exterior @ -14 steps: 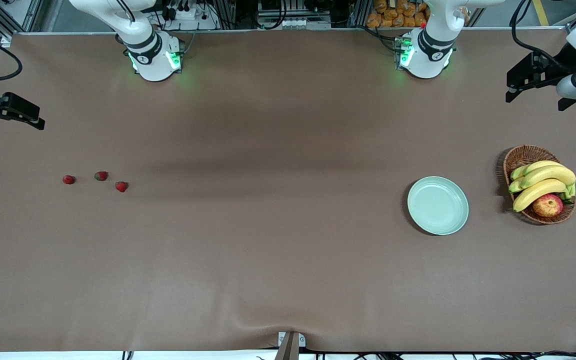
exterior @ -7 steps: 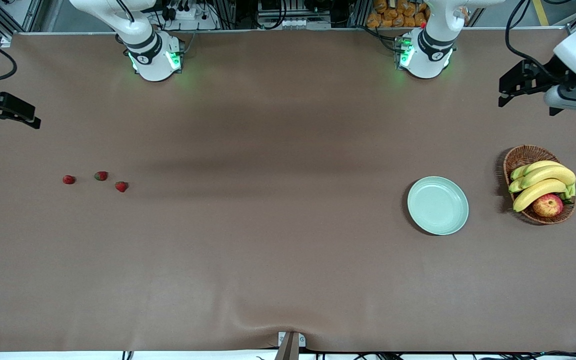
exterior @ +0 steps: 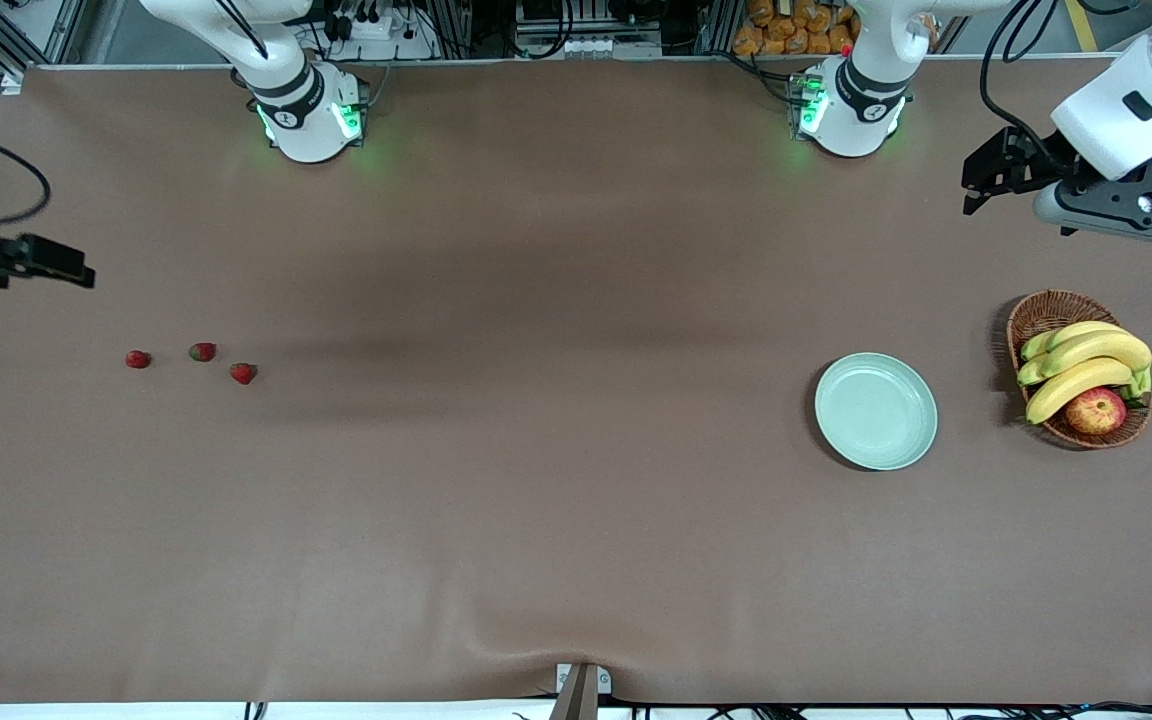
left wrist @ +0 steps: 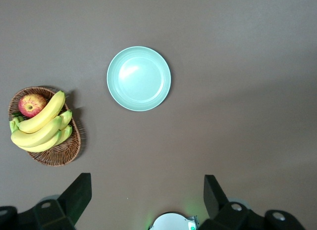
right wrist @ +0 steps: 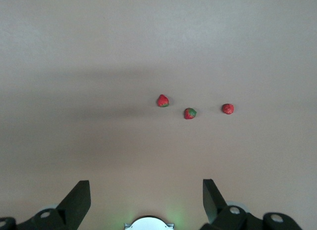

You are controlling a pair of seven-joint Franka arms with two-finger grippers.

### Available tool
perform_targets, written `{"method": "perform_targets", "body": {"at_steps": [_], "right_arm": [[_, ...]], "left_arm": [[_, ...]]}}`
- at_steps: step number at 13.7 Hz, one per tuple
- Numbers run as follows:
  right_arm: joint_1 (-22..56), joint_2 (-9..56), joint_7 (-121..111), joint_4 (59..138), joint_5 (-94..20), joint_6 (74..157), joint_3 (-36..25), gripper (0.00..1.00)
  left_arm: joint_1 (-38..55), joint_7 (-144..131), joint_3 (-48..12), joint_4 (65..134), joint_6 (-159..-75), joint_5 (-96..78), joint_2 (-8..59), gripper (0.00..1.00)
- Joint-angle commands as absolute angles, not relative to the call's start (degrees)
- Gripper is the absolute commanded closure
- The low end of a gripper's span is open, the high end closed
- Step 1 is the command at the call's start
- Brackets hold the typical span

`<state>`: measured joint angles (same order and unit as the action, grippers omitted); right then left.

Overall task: Collect all strawberries into plate
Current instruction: 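Reach the right gripper down toward the three red strawberries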

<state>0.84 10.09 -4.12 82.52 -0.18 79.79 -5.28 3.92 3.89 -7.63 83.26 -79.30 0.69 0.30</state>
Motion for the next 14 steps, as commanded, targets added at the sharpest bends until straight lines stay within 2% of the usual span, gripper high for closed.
{"method": "perform_targets", "body": {"at_steps": [1,6,10,14], "right_arm": [[-0.7,15.8,-5.45,82.18,-0.79,82.86,-5.1,0.0],[-1.14,17.23,-5.45,92.79,-0.88,97.01,-5.1,0.0],[-2.81,18.98,-5.62,100.26,-0.88,106.67,-5.01,0.0],[-2.81,20.12,-5.71,105.55,-0.88,113.19,-5.01,0.0]], "left_arm": [[4.13,4.57,-8.0,83.32,-78.4,-0.26,0.88,0.0],[4.92,4.05,-9.49,82.71,-79.01,-0.35,3.25,0.0],[4.48,3.87,-10.28,82.79,-78.66,-1.76,2.37,0.0],[3.69,3.87,-10.11,82.71,-79.28,-1.67,2.99,0.0]]}}
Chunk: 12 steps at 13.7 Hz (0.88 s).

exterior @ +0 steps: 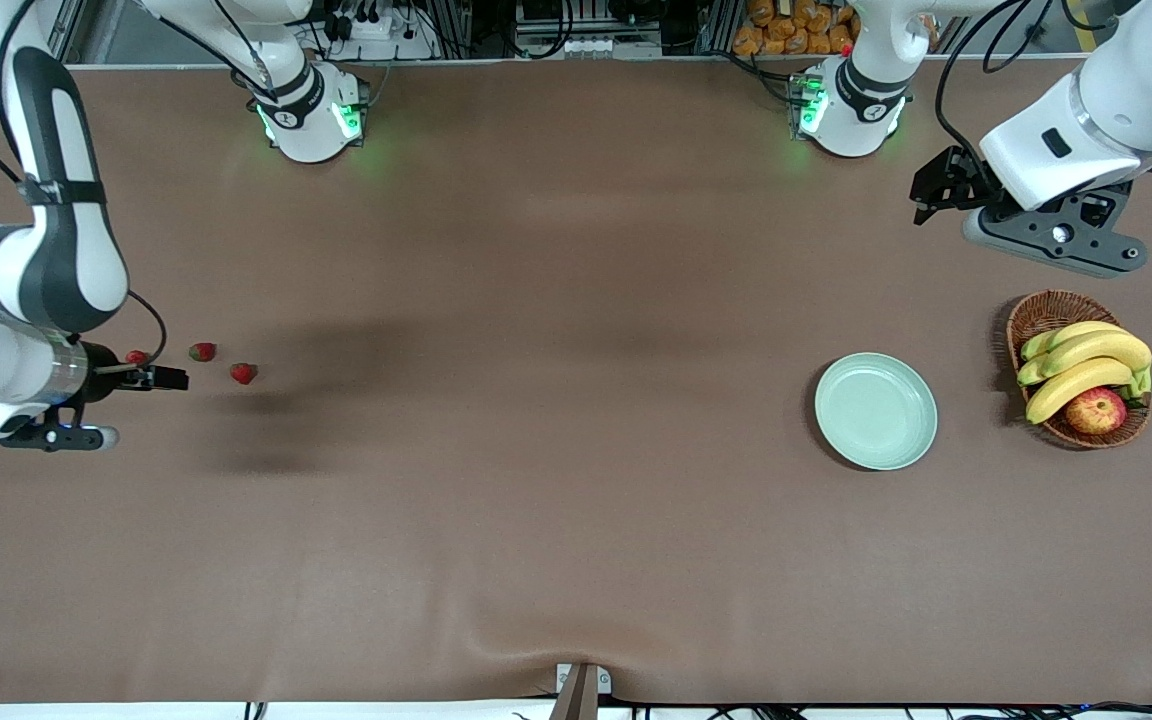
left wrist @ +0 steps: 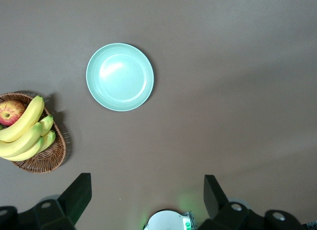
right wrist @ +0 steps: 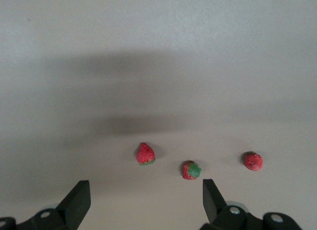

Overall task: Collect all strawberries into plate
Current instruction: 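Reach the right gripper down toward the three red strawberries, then grasp one red strawberry with the right gripper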

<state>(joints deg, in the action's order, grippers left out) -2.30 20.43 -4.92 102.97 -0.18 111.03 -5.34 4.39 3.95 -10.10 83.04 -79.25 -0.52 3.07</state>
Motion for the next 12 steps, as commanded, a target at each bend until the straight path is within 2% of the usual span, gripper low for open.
{"method": "perform_targets", "body": {"at_steps": [1,7,11,12], "right_arm": [[-2.73,20.65,-5.71,106.34,-0.88,114.16,-5.01,0.0],[-1.76,21.18,-5.71,115.21,-0.88,123.04,-4.92,0.0],[-1.49,22.32,-5.71,116.72,-0.88,124.37,-4.92,0.0],[-1.49,22.76,-5.71,116.72,-0.88,124.37,-4.83,0.04]], "left_arm": [[3.69,3.78,-10.11,82.88,-79.28,-1.5,3.16,0.0],[4.04,3.52,-10.11,83.58,-79.28,-1.85,3.34,0.0],[4.22,2.37,-10.2,83.76,-79.28,-1.76,4.04,0.0],[4.22,2.37,-10.2,83.76,-79.19,-1.76,4.04,0.0]]}}
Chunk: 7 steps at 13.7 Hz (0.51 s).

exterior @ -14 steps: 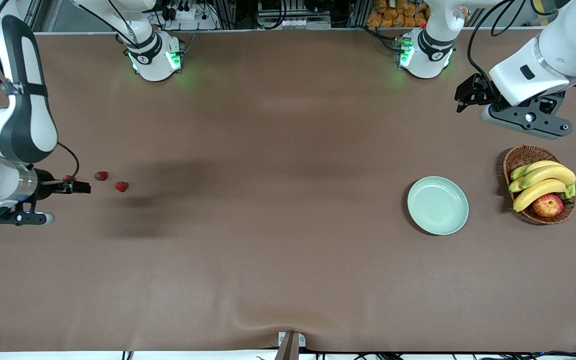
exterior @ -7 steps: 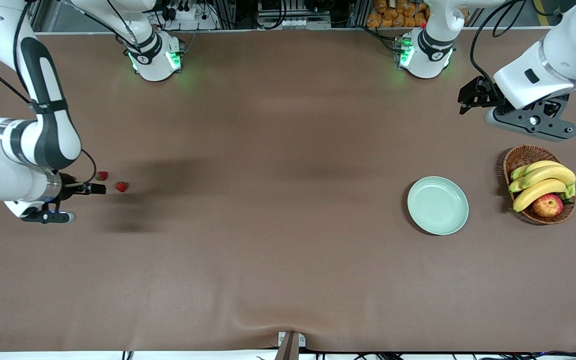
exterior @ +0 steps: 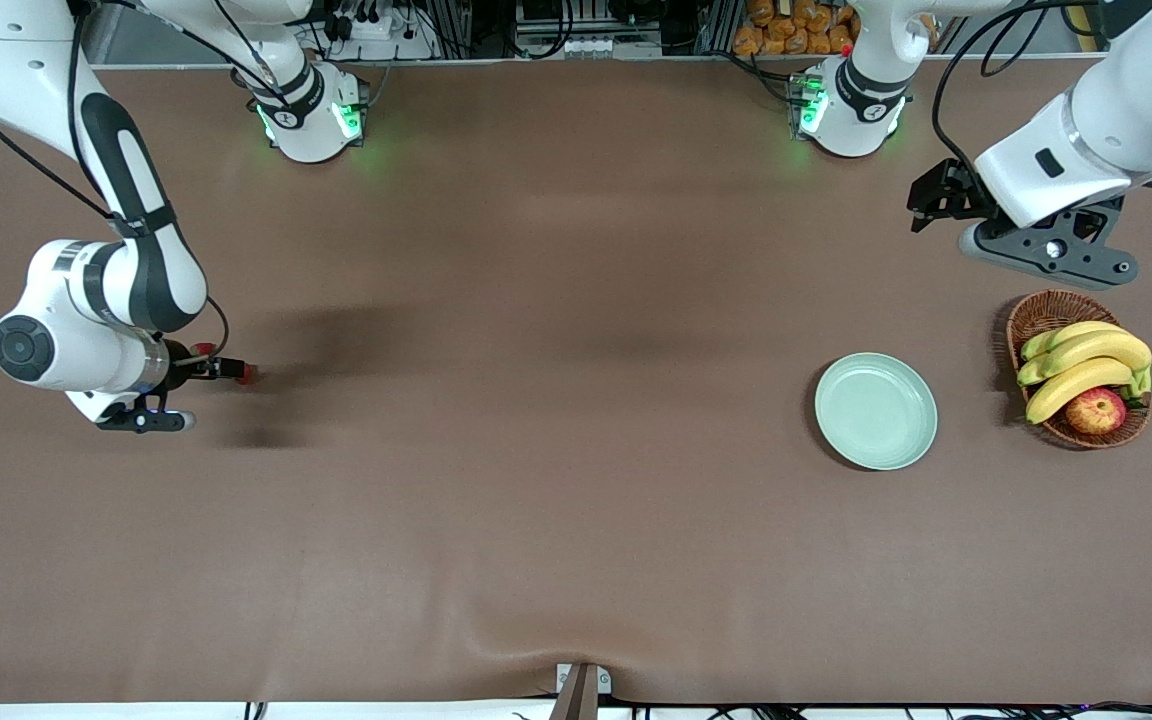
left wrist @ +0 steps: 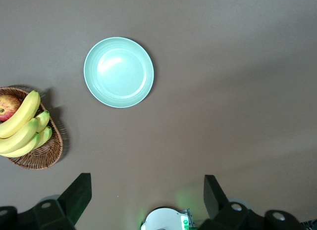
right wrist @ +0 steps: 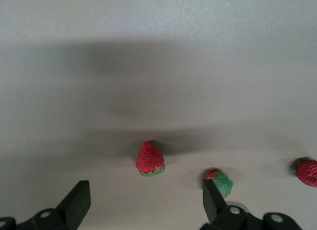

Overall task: Collect all strawberries into plate
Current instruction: 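Grasp one red strawberry with the right gripper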

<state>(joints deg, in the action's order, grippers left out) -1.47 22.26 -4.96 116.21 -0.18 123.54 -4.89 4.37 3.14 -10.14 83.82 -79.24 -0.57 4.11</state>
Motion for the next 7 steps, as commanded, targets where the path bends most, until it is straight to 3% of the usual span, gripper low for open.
{"method": "perform_targets", "body": {"at_steps": [1,4,7], "right_arm": [[-1.49,23.55,-5.63,116.72,-0.88,124.8,-4.92,0.06],[-1.49,24.52,-5.63,116.81,-0.88,125.42,-4.83,0.14],[-0.88,24.87,-5.45,119.43,-0.88,129.27,-4.83,0.15]], "left_arm": [[4.22,2.37,-10.2,83.76,-79.28,-1.76,4.13,0.0],[3.96,2.37,-10.2,83.76,-79.28,-1.67,4.22,0.0],[3.87,2.37,-10.2,83.76,-79.28,-1.58,4.22,0.0]]}}
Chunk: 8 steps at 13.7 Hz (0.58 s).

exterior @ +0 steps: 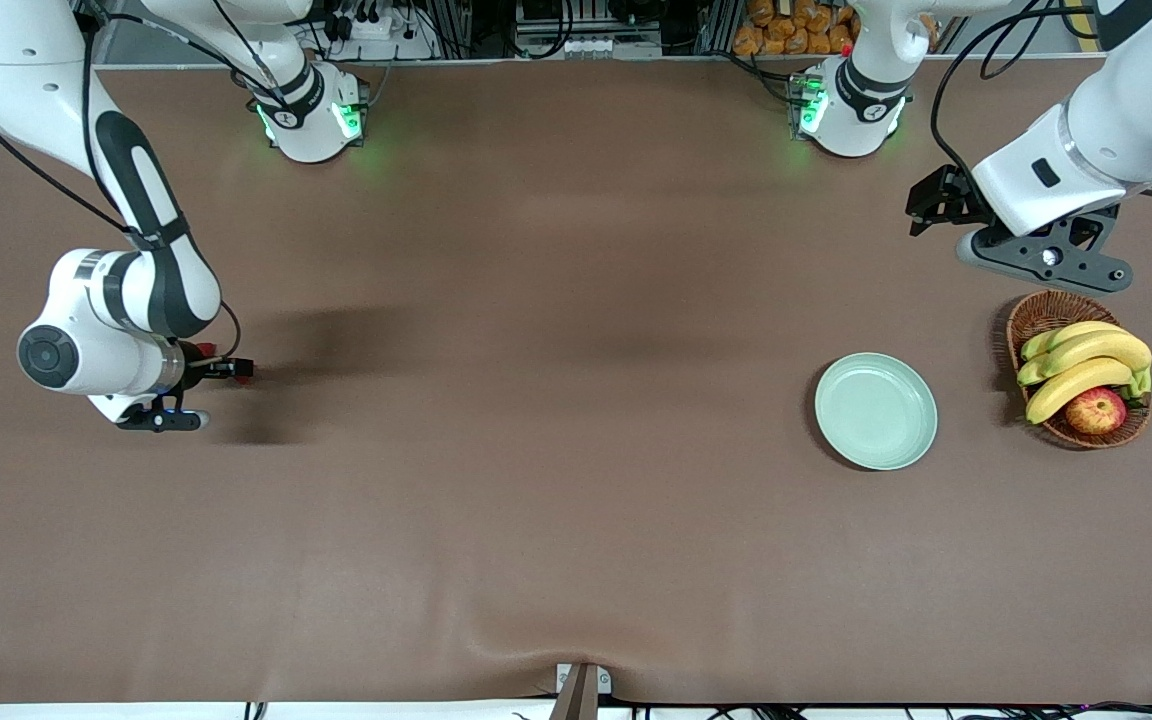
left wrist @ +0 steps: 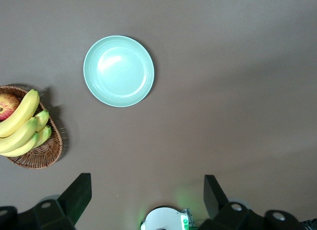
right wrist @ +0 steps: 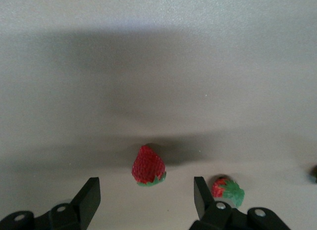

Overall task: Collect all strawberries into plate
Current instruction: 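Grasp one red strawberry with the right gripper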

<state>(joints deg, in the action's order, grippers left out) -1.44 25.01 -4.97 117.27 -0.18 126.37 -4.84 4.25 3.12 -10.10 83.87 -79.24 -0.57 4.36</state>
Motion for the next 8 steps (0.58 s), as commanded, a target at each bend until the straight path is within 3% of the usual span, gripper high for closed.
{"method": "perform_targets", "body": {"at_steps": [1,4,8], "right_arm": [[-0.7,25.05,-5.54,120.4,-0.88,131.03,-4.83,0.16],[-0.79,25.75,-5.62,120.59,-0.88,131.4,-4.83,0.27],[-0.7,26.28,-5.62,121.11,-0.88,131.48,-4.83,0.72]], "left_arm": [[3.87,2.37,-10.2,83.76,-79.28,-1.58,4.22,0.0],[3.95,2.37,-10.2,83.94,-79.28,-1.58,4.31,0.0],[4.13,2.29,-10.2,83.85,-79.28,-1.58,4.22,0.0]]}}
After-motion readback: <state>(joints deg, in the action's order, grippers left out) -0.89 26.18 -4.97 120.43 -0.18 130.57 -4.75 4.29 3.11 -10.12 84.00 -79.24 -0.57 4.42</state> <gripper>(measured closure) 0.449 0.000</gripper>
